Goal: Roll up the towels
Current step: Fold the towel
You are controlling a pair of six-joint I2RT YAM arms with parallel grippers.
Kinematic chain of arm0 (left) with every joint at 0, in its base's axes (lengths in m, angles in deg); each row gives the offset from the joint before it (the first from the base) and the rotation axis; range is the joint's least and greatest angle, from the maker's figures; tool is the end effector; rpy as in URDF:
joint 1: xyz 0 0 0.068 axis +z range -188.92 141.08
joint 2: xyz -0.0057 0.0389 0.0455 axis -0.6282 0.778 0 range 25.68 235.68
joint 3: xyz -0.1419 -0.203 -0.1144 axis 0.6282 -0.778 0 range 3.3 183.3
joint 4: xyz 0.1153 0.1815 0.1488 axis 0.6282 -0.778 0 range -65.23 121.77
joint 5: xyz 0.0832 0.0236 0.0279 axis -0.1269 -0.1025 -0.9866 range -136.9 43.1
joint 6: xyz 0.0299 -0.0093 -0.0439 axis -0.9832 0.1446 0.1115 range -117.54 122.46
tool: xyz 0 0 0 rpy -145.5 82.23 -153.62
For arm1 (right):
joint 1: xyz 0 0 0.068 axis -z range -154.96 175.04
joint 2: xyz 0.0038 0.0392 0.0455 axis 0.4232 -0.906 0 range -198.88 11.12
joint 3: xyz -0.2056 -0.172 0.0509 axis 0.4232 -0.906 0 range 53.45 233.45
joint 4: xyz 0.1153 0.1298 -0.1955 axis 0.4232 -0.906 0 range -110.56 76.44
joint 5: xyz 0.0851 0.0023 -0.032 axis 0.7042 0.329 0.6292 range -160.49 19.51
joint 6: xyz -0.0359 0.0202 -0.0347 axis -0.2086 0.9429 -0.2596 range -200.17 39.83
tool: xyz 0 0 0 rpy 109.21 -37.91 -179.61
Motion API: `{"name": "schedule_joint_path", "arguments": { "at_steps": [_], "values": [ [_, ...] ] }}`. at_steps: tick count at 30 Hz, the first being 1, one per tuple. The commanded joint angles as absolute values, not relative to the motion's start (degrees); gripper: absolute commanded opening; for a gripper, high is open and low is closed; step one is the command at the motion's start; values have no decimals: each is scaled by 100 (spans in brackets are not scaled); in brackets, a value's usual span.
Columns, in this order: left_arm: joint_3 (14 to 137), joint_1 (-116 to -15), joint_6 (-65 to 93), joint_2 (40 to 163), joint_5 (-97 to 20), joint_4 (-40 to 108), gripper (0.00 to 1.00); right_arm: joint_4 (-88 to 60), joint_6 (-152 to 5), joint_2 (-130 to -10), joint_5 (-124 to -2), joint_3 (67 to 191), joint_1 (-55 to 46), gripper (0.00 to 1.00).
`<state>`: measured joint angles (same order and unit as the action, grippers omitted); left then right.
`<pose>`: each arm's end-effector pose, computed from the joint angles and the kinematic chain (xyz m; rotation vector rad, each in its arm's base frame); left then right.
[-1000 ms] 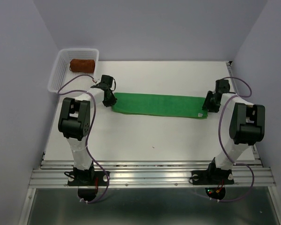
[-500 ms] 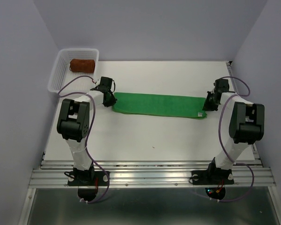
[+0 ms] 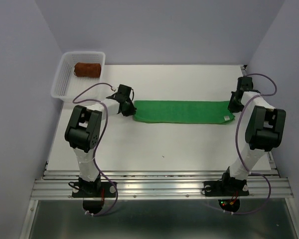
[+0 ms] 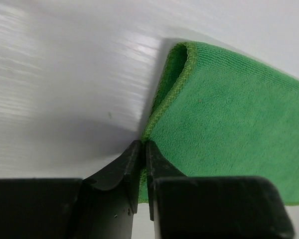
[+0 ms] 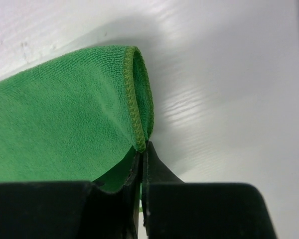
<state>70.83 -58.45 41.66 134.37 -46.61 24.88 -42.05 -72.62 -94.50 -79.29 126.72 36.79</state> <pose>0.3787 -0.1346 0.1660 -0.4187 2.4295 -0.4689 0.3743 -0.0835 0.1921 0.4927 2.5838 -0.2273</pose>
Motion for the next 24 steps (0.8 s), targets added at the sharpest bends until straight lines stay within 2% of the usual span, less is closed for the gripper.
{"name": "schedule_joint_path", "arguments": {
  "at_steps": [1, 8, 24],
  "values": [
    [7001, -6028, 4368, 13563, -4365, 2307, 19, -4493, -7542, -9575, -8262, 13315, 3752, 1],
    [7124, -6168, 4518, 13475, -4400, 2378, 19, -4792, -7613, -9277, -7603, 13580, 3577, 1],
    [7124, -6186, 4439, 13458, -4400, 2439, 19, -4968, -6848, -8687, -5959, 13580, 2145, 1]
  ]
}}
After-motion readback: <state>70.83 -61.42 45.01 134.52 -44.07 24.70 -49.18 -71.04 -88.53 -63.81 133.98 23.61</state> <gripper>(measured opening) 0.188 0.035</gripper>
